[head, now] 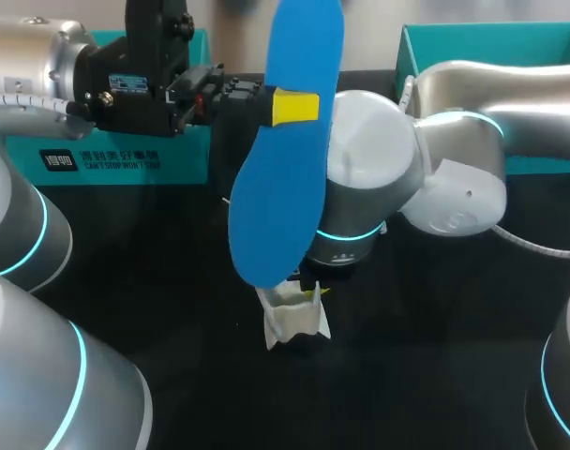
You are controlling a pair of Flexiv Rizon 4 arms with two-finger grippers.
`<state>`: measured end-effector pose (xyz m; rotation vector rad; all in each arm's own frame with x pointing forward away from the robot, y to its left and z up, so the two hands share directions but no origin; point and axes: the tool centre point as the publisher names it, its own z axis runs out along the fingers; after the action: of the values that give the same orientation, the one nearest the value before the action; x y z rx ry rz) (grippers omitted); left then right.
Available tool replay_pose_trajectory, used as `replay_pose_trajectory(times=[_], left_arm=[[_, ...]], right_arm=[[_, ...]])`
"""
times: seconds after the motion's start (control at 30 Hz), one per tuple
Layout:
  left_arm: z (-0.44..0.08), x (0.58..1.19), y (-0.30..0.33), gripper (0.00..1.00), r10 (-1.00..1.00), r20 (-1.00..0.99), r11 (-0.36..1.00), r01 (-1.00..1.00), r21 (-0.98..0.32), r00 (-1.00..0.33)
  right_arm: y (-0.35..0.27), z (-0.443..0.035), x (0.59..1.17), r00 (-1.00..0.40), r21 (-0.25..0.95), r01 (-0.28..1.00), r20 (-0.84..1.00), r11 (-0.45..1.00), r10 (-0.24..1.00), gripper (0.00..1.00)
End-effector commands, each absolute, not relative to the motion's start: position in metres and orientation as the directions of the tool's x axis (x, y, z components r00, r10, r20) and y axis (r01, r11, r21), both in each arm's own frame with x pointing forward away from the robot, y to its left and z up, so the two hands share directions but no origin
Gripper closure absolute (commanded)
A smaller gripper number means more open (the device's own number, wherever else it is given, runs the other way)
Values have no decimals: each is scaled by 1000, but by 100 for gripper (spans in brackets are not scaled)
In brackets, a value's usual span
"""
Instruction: Take the shoe out of the shoebox, open the shoe tongue, remove and reinsert the insole, then place the shoe into the shoebox
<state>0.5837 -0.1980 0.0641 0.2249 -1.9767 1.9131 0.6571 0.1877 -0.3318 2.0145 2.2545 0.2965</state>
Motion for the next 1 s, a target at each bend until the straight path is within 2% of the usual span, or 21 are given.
replay_pose_trajectory(times=[0.03, 0.63, 0.83, 1.0], left_arm=[[63, 583, -198, 100, 144, 376, 60, -371, -927, -916], [63, 583, -198, 100, 144, 376, 60, -371, -927, -916], [72, 593, -182, 100, 152, 333, -25, -341, -940, -930], [69, 602, -167, 100, 124, 330, -25, -336, -942, -936]], right_arm=[[172, -329, 666, -140, 212, 970, 93, 118, 986, 100], [158, -338, 686, -185, 193, 969, 132, 158, 974, 100], [154, -341, 686, -168, 187, 973, 156, 138, 973, 100], [151, -348, 685, -149, 180, 977, 186, 116, 971, 100]])
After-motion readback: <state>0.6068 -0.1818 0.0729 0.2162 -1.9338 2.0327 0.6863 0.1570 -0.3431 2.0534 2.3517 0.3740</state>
